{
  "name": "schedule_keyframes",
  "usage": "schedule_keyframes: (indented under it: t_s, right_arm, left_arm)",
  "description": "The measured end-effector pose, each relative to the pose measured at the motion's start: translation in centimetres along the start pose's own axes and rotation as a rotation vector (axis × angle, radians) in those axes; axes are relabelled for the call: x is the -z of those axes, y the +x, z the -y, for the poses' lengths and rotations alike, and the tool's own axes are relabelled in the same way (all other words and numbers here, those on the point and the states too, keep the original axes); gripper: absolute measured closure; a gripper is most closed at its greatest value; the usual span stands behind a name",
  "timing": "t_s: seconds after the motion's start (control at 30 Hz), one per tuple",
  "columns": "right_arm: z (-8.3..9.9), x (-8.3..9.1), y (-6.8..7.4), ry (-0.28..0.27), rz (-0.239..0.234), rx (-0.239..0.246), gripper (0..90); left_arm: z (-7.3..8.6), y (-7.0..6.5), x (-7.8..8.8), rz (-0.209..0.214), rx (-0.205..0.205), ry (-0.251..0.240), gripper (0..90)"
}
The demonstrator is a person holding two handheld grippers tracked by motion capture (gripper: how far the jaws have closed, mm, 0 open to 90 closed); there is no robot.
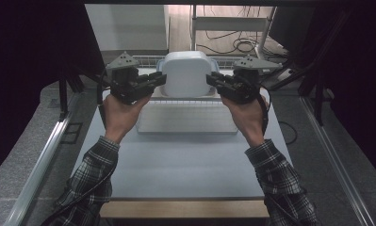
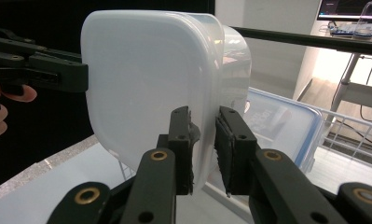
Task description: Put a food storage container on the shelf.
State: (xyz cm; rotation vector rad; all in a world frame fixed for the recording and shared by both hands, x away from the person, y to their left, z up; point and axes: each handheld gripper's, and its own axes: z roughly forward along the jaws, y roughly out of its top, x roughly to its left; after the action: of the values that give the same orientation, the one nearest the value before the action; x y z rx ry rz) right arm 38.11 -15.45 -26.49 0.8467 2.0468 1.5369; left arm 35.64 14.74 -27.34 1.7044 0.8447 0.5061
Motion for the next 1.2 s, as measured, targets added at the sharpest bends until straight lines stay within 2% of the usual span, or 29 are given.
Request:
schedule_keyframes:
  t_s: [0.7,0.9,1.2]
  right_arm:
    - [-1.7,-1.4,-1.0,-0.03,0.019,-0.009,70.2]
    - [-2.3,-1.9,-1.4,-0.027,0.024,-0.012,69.5]
    - [-3.0,-3.0,-2.0,-0.016,0.031,-0.025,67.5]
  left_arm:
    - [-1.8,1.2,-1.2,-0.012,0.023,-0.014,75.0]
    - [-2.2,1.5,-1.5,-0.018,0.033,-0.022,72.6]
    - [-3.0,2.0,-2.3,-0.042,0.041,-0.008,70.8]
